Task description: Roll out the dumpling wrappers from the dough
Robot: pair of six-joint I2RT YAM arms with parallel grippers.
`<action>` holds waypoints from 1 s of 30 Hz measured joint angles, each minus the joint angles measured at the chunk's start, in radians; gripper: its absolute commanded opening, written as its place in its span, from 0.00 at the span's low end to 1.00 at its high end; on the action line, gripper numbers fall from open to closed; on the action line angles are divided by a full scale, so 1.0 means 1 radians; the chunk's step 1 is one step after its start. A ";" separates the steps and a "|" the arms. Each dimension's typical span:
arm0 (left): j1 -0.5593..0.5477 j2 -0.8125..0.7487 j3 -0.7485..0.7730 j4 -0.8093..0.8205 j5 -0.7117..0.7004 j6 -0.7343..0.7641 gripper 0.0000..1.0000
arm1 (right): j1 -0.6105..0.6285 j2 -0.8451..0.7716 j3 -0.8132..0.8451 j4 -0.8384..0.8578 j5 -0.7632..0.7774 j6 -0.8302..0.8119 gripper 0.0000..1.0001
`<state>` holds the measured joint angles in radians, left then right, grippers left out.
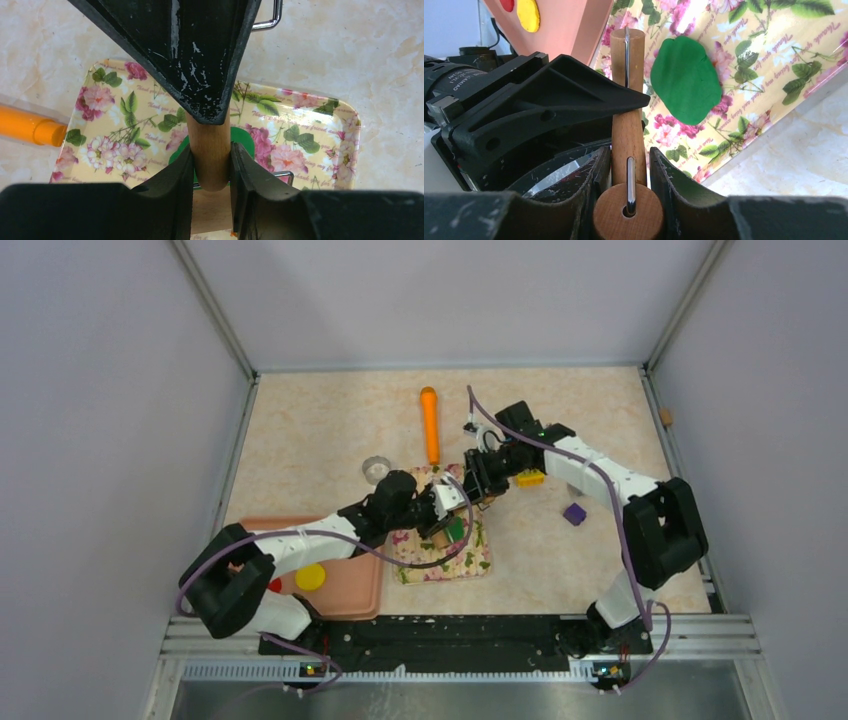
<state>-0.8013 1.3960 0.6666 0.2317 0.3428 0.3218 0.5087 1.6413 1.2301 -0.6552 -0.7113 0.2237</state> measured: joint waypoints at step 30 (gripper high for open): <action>0.030 0.128 0.005 0.059 -0.014 -0.069 0.00 | 0.019 0.121 0.036 0.036 0.079 -0.005 0.00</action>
<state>-0.7715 1.5242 0.6720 0.2905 0.3283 0.2527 0.5282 1.7626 1.2663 -0.6189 -0.6327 0.2188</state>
